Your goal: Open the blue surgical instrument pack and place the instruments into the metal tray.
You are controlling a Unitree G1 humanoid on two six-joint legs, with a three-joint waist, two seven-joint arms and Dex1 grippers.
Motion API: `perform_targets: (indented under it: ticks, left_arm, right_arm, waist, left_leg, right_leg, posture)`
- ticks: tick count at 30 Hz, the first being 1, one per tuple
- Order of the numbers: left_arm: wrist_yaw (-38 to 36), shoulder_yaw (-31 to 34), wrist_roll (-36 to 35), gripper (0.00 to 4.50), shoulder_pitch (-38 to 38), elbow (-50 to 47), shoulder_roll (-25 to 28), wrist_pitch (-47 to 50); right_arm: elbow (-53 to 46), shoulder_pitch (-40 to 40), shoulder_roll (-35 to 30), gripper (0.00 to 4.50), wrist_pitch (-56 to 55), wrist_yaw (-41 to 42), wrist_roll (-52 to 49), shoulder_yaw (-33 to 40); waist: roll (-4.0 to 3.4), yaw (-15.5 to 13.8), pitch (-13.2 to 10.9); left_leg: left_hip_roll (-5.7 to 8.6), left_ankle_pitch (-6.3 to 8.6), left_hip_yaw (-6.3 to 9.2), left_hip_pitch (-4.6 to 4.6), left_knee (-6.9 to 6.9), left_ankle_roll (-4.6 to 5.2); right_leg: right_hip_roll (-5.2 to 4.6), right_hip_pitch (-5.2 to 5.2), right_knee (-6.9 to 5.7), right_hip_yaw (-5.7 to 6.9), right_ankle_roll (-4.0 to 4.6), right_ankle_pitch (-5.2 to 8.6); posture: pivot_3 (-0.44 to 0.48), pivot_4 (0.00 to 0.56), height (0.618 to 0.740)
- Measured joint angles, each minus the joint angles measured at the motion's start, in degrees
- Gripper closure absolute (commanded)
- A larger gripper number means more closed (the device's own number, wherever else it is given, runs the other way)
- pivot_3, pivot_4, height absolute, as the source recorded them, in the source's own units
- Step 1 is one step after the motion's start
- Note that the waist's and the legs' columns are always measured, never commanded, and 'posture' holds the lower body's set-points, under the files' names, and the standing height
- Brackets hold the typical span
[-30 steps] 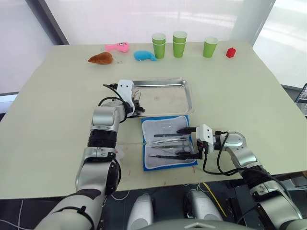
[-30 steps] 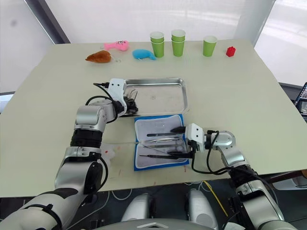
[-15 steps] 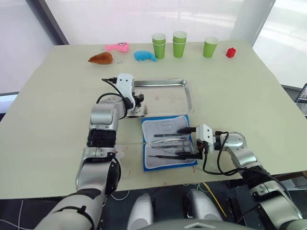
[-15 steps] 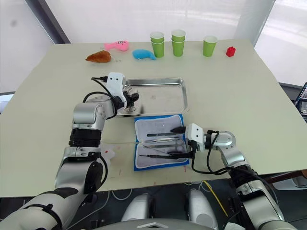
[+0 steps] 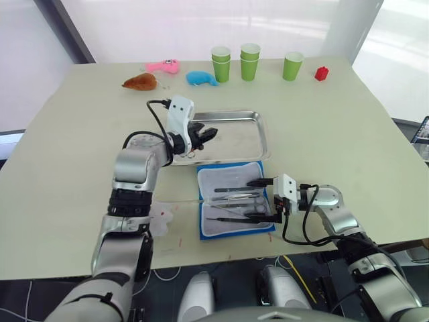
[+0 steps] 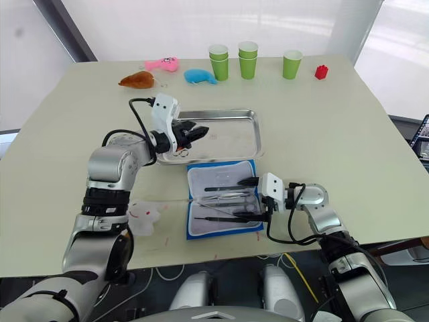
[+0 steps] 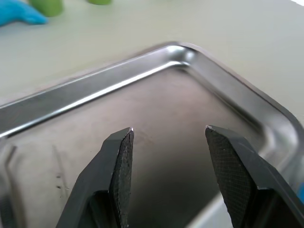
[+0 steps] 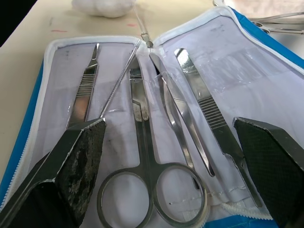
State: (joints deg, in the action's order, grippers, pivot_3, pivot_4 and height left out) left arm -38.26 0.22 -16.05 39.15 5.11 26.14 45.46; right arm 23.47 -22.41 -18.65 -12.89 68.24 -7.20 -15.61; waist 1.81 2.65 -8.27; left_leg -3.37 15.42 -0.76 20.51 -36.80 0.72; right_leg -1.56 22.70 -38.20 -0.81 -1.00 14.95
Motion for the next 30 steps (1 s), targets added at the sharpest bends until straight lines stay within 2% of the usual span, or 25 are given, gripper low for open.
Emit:
perform_targets:
  ticks: [7, 16, 22, 25, 28, 29, 30]
  left_arm:
    - [-9.87, -1.93, -1.79, 1.98, -2.81, -3.57, 5.01, -5.24]
    - [-21.08, -0.39, -5.98, 1.98, -6.92, -5.39, 10.31, -12.77]
    - [-35.28, 2.12, -11.02, 1.98, -11.72, -6.14, 21.79, -14.58]
    - [-41.30, 3.88, -12.22, 1.98, -12.93, -5.03, 25.93, -16.74]
    - [-46.90, 5.51, -12.97, 1.24, -13.93, -3.68, 28.45, -21.10]
    - [-49.36, 6.03, -13.55, 0.79, -14.95, -3.64, 29.97, -22.71]
    - [-50.46, 6.02, -14.08, 0.11, -15.95, -3.61, 31.54, -23.91]
  right_arm:
    - [-0.27, 0.10, -0.15, 0.00, 0.19, 0.27, -0.01, 0.00]
    - [-1.49, 0.32, -0.86, 0.00, 1.60, 1.11, -0.34, 0.00]
    - [-2.40, 0.57, -1.70, 0.00, 2.65, 1.55, -1.01, -0.09]
    - [-2.62, 0.71, -2.05, 0.00, 2.76, 1.52, -1.16, -0.08]
    - [-2.95, 0.92, -2.34, 0.00, 2.81, 1.52, -1.34, -0.08]
    - [-3.21, 1.08, -2.35, 0.00, 2.81, 1.51, -1.37, -0.10]
    - [-3.41, 1.25, -2.44, 0.00, 2.81, 1.52, -1.52, -0.10]
  waist:
    - [0.00, -0.07, 0.00]
    - [-0.03, -0.25, -0.02]
    - [-0.07, -0.46, -0.15]
    - [-0.08, -0.59, -0.18]
    - [-0.09, -0.68, -0.20]
    - [-0.10, -0.68, -0.20]
    - [-0.10, -0.68, -0.21]
  left_leg:
    - [0.00, 0.01, -0.02, 0.00, 0.01, 0.02]
    - [0.00, 0.02, -0.02, 0.15, 0.02, 0.03]
    - [0.01, 0.03, -0.05, 0.21, 0.10, 0.04]
    - [0.04, 0.03, -0.08, 0.21, 0.10, 0.04]
    - [0.06, 0.03, -0.12, 0.23, 0.10, 0.04]
    - [0.06, 0.03, -0.14, 0.25, 0.11, 0.04]
    - [0.06, 0.04, -0.15, 0.25, 0.16, 0.04]
  right_leg:
    - [0.01, 0.00, 0.01, -0.01, 0.00, 0.00]
    - [-0.02, 0.05, 0.17, 0.03, 0.00, 0.00]
    - [-0.06, 0.10, 0.27, 0.08, 0.01, 0.03]
    - [-0.13, 0.10, 0.28, 0.09, 0.00, 0.04]
    - [-0.16, 0.10, 0.30, 0.09, 0.00, 0.04]
    - [-0.16, 0.12, 0.31, 0.09, 0.00, 0.05]
    - [-0.19, 0.13, 0.33, 0.08, -0.01, 0.06]
  posture:
    - [0.000, 0.150, 0.740]
    - [0.000, 0.150, 0.740]
    - [0.000, 0.150, 0.740]
    - [0.000, 0.150, 0.740]
    - [0.000, 0.150, 0.740]
    - [0.000, 0.150, 0.740]
    - [0.000, 0.150, 0.740]
